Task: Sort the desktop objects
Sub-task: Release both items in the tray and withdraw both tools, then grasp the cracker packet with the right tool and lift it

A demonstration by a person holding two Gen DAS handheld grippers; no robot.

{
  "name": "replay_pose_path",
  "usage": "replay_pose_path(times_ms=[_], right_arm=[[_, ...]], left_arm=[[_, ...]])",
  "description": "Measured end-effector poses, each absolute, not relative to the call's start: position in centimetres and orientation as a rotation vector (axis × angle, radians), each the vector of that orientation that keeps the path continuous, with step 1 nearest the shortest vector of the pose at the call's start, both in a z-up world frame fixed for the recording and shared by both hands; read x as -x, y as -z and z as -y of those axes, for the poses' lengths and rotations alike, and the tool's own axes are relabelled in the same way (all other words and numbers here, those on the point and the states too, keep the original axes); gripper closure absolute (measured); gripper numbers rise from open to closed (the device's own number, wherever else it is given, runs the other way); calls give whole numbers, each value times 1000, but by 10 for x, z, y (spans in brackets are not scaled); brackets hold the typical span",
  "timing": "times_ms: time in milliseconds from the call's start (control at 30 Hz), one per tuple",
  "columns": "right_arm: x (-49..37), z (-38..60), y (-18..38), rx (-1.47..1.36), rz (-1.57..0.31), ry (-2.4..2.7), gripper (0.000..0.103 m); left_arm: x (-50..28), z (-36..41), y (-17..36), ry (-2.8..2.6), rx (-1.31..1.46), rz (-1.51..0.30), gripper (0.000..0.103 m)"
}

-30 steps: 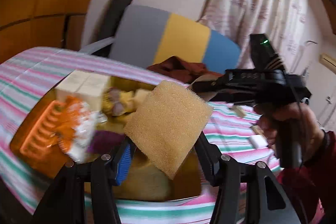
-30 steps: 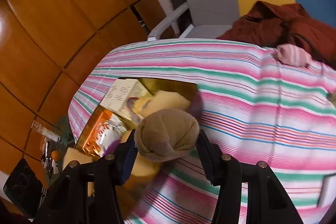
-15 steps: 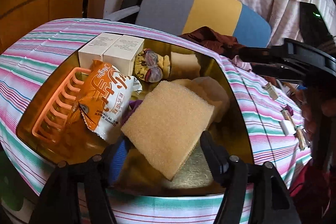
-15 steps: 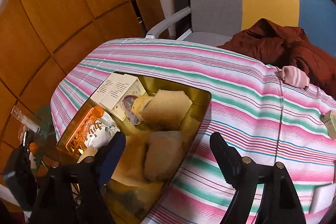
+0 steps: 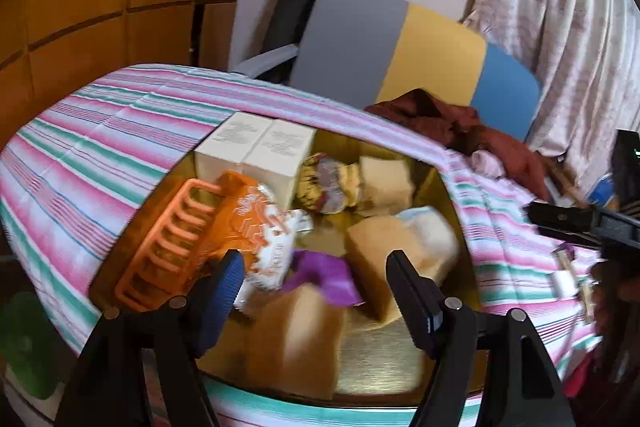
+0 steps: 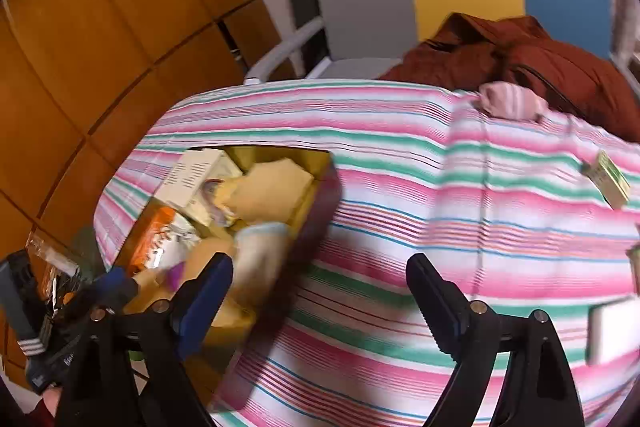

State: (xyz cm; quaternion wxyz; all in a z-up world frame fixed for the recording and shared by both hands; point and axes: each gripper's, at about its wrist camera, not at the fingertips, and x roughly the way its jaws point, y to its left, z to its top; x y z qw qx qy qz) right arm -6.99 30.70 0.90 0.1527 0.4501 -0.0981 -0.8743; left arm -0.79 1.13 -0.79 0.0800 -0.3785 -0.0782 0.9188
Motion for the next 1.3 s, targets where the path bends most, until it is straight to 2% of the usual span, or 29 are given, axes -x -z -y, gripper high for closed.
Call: replay_pose_path(times_ms=[67, 167, 233, 800, 967, 1067, 1167, 1300], right_arm=[[67, -324, -5, -1323, 322, 2520, 13], [60, -349, -1, -1361, 359, 2546, 12], [55, -364, -1, -1384, 364, 2572, 11], [21, -532, 7, -1683, 642, 2784, 7], [8, -607, 10, -1826, 794, 2901, 0], [1, -648, 20, -1967, 907, 2905, 0], [-3, -679, 45, -2086, 1100, 2760, 0], [-7, -693, 80, -2221, 1197, 2585, 0]], left_arm=[[11, -11, 13, -2812, 1211, 184, 30], [3, -6, 9, -2783, 1133, 306, 29], [-3, -10, 3, -2790, 1084, 318, 29], [-28, -117, -16, -2547, 1001, 13, 29], [-33, -150, -16, -2457, 1008, -42, 29], [-38, -166, -18, -2424, 989, -67, 29], [-40, -181, -18, -2392, 986, -93, 29], [-39, -198, -15, -2358, 1003, -138, 29]])
